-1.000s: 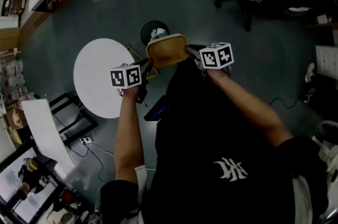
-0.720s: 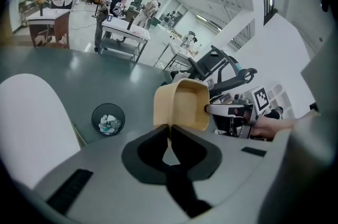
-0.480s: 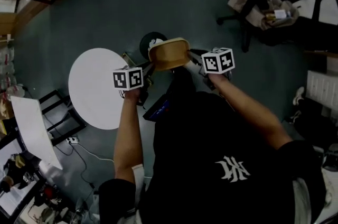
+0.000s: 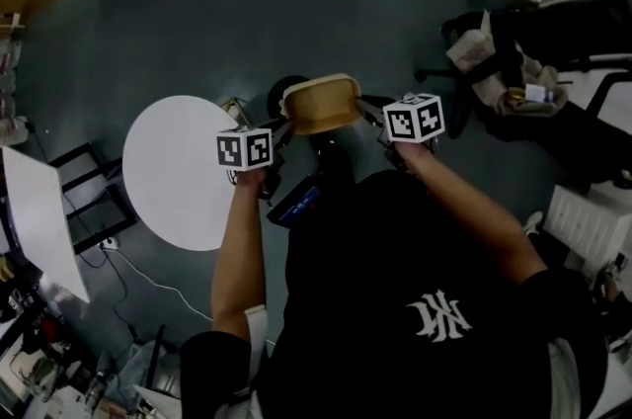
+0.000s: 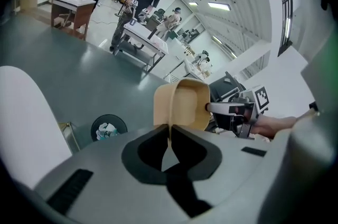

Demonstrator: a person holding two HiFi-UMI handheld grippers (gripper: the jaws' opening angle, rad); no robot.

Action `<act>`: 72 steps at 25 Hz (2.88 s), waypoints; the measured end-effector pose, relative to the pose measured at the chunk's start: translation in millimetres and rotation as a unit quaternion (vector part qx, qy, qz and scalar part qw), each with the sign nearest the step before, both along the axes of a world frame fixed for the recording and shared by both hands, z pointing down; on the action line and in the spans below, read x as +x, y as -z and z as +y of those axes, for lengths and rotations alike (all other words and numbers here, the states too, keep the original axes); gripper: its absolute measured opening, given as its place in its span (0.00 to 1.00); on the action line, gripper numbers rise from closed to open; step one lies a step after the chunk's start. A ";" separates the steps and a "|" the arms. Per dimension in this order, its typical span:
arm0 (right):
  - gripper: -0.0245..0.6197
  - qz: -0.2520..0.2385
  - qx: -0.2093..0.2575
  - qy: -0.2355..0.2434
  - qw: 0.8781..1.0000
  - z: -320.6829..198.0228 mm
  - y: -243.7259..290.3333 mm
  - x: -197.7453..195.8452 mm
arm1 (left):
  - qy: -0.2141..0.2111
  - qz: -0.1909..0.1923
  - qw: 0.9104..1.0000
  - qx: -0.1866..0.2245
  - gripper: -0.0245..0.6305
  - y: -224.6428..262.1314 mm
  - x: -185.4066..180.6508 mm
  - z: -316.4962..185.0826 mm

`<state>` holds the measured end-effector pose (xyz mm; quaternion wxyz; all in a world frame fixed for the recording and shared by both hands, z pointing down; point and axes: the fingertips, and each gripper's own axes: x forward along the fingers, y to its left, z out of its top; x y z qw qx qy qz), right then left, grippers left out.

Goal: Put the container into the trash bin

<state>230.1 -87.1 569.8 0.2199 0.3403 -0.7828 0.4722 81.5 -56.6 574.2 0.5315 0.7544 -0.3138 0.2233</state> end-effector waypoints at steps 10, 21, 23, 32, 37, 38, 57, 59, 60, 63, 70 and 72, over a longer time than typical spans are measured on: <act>0.11 -0.008 -0.016 0.096 0.995 -55.0 -6.7 -40.3 | 0.095 0.004 0.995 -0.003 0.07 -3.5 -31.8 -25.5; 0.11 -0.033 -0.034 0.321 0.946 -123.0 -11.3 -86.0 | 0.299 -0.017 0.954 -0.018 0.07 -4.2 -45.0 -46.1; 0.11 -0.031 -0.033 0.357 0.933 -138.3 -14.1 -86.0 | 0.331 -0.016 0.943 -0.021 0.07 -6.4 -35.0 -52.3; 0.11 0.000 -0.065 0.452 0.890 -165.9 -57.0 -81.5 | 0.401 -0.019 0.914 -0.058 0.08 -44.3 5.9 -57.9; 0.11 0.014 -0.086 0.488 0.868 -150.9 -90.1 -93.6 | 0.439 -0.012 0.895 -0.083 0.08 -80.6 3.3 -38.6; 0.11 0.018 -0.089 0.493 0.865 -147.2 -98.4 -96.1 | 0.446 -0.011 0.891 -0.088 0.08 -90.2 3.3 -33.8; 0.11 0.069 -0.105 0.484 0.866 -124.0 -271.7 -116.3 | 0.488 -0.021 0.860 -0.147 0.07 -264.9 -14.0 -5.6; 0.11 0.074 -0.105 0.483 0.866 -124.2 -289.8 -119.1 | 0.487 -0.022 0.860 -0.151 0.07 -283.4 -17.1 -6.6; 0.11 0.077 -0.103 0.483 0.866 -125.0 -298.1 -120.6 | 0.488 -0.022 0.859 -0.153 0.07 -292.1 -19.0 -7.2; 0.11 0.085 -0.101 0.481 0.867 -124.0 -320.4 -122.9 | 0.492 -0.024 0.856 -0.157 0.07 -316.7 -23.1 -7.1; 0.11 0.105 -0.106 0.491 0.858 -107.9 -364.4 -125.4 | 0.495 -0.029 0.852 -0.168 0.06 -361.3 -27.7 8.1; 0.11 0.107 -0.105 0.495 0.856 -101.2 -374.5 -127.6 | 0.498 -0.030 0.849 -0.172 0.06 -373.8 -28.0 14.8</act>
